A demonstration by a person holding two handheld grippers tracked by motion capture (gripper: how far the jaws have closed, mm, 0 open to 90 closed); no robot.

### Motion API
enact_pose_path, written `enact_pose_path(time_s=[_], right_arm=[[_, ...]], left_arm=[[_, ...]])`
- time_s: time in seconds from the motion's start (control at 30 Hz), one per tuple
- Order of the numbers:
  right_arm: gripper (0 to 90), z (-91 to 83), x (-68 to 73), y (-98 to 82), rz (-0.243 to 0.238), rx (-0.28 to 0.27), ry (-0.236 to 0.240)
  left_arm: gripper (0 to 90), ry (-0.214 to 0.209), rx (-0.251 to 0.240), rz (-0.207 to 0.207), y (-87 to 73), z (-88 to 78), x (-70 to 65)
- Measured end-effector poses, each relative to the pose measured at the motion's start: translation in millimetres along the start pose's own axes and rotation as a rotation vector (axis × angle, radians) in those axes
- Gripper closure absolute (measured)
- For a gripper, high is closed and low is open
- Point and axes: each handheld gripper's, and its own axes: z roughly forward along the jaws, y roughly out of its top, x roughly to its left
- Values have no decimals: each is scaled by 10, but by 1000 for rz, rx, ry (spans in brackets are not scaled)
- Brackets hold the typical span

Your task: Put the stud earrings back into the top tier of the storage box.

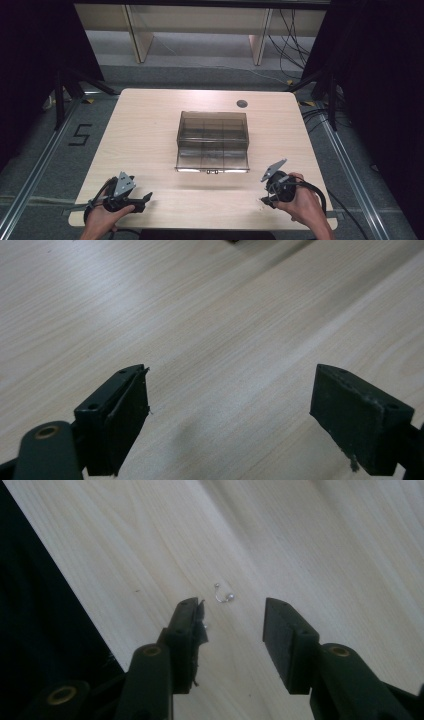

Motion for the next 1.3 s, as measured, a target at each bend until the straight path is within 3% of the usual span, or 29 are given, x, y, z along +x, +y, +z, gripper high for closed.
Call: enact_pose_path(time_s=[0.17,0.2,0.23,0.37,0.47,0.5,0.53,0.67,0.7,0.77,1.07,1.1,1.13,1.2,1.23,1.27,1.3], right_arm=[[666,92,3,130,-32,65,13],[666,92,3,130,-32,65,13],[673,108,5,143,-31,71,19],[731,179,-37,189,-57,124,35],[755,219,-37,212,-42,160,45],[755,219,-37,212,-42,160,45],[762,261,-61,230,-62,162,43],[776,312,-74,253,-49,193,43],[783,345,-82,264,-58,206,45],[789,365,-90,267,-56,216,50],[815,427,-78,299,-47,251,42],[818,445,-101,305,-85,249,49],[820,441,-71,314,-44,264,43],[825,448,-80,322,-54,271,50],[828,459,-99,327,-82,273,44],[828,459,-99,327,-82,273,44],[833,458,-83,333,-49,283,41]], left_arm=[[151,-2,-7,-26,-6,3,-10],[151,-2,-7,-26,-6,3,-10],[151,1,-2,-1,-2,0,1],[150,-8,0,-1,0,-3,4],[150,-9,-6,-31,-5,4,-7],[151,-9,-6,-31,-5,4,-7],[151,-5,-1,2,-1,-3,8],[150,-6,-2,-1,0,-3,3],[150,-4,-34,-47,-4,21,-29],[150,-8,1,1,2,-5,5],[151,-5,-6,-11,1,-3,0],[151,3,-9,-5,1,-5,1],[151,3,-9,-5,1,-5,1],[151,2,-4,2,2,-9,5],[151,2,-4,2,2,-9,5],[151,2,-5,-4,1,-10,2],[150,1,-9,0,2,-6,4]])
